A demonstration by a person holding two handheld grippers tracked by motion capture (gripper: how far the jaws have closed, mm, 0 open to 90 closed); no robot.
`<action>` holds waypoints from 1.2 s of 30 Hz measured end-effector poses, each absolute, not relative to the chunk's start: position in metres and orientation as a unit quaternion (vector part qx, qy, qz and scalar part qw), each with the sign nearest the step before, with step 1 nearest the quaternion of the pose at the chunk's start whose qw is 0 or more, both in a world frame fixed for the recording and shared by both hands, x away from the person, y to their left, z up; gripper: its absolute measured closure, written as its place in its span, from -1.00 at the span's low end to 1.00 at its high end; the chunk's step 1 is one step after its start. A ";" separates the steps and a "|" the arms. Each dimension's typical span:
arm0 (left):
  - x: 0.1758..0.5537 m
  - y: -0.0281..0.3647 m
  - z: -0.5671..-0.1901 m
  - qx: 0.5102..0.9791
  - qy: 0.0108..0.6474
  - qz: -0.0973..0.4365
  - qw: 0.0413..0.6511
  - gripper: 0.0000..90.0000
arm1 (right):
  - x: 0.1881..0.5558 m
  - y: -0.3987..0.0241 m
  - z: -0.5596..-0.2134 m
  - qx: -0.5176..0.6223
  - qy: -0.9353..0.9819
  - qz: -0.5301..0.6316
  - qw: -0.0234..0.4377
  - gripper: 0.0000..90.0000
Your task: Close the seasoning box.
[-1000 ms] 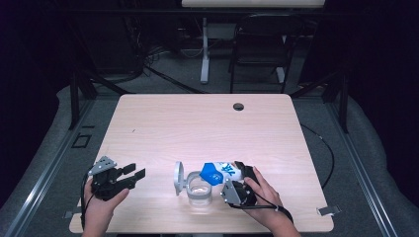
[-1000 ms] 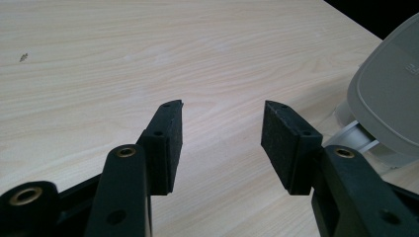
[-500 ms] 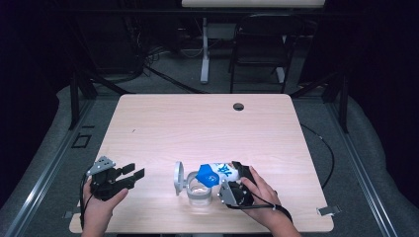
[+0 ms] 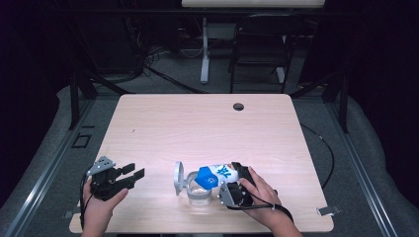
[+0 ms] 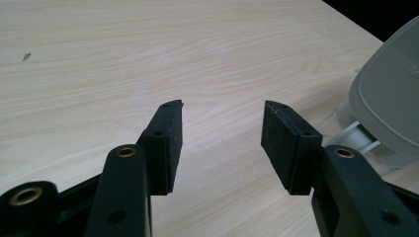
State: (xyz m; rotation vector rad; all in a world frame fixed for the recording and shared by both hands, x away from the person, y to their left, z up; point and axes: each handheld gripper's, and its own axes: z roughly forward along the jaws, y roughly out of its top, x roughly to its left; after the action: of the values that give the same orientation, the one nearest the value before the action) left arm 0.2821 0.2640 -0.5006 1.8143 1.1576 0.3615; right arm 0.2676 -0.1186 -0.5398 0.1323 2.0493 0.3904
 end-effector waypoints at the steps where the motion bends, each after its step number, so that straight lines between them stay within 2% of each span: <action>1: 0.282 0.264 -0.501 0.738 0.471 0.147 0.461 0.13 | 0.268 -0.119 -0.540 0.055 0.848 0.162 0.502 -0.11; 36: 0.282 0.265 -0.501 0.736 0.473 0.147 0.462 0.13 | 0.270 -0.119 -0.542 0.027 0.842 0.134 0.521 -0.11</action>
State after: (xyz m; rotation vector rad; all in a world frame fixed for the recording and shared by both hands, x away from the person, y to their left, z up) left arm 0.2822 0.2653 -0.5012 1.8091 1.1639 0.3621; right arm 0.2698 -0.1187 -0.5418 0.0652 2.0180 0.3212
